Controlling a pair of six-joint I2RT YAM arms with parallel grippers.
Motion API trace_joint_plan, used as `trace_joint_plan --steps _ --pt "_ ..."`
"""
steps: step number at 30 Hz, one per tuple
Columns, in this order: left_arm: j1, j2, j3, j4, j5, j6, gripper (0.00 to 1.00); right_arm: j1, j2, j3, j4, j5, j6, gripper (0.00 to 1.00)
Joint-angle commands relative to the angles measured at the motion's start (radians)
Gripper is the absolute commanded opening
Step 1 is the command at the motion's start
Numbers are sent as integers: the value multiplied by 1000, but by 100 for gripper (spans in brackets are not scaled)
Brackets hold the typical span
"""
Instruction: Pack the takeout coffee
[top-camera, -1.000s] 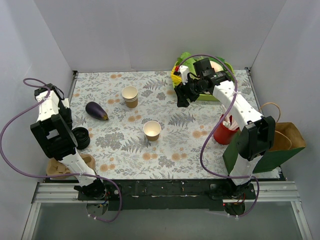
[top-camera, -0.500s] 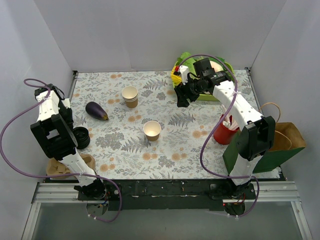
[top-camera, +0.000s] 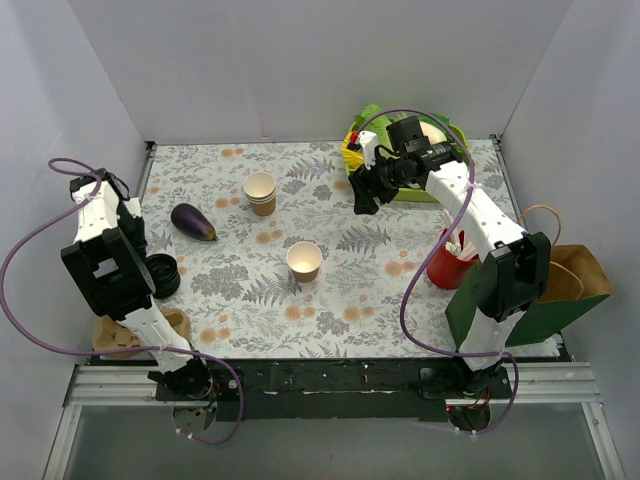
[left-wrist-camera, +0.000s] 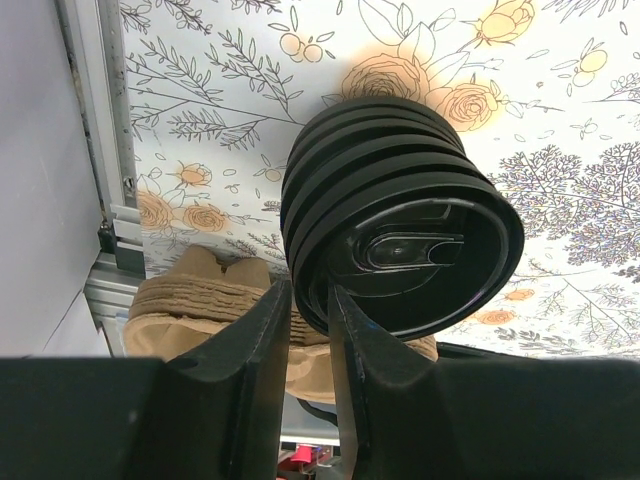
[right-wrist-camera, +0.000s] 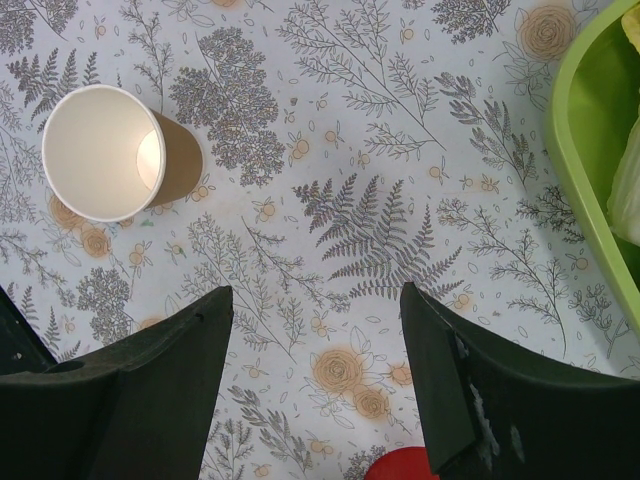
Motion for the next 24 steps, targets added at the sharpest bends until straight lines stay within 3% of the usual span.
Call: trace_joint_plan --steps 1,14,20,24 --pt "2 2 -2 -4 -6 3 21 4 -22 10 9 -22 10 75" --pt "0 8 -16 -4 -12 4 15 2 -20 6 9 -22 13 75" --pt "0 -15 34 -18 -11 10 1 4 -16 12 6 -23 11 75" --pt "0 -44 68 -37 8 12 0 4 -13 26 3 -30 13 75"
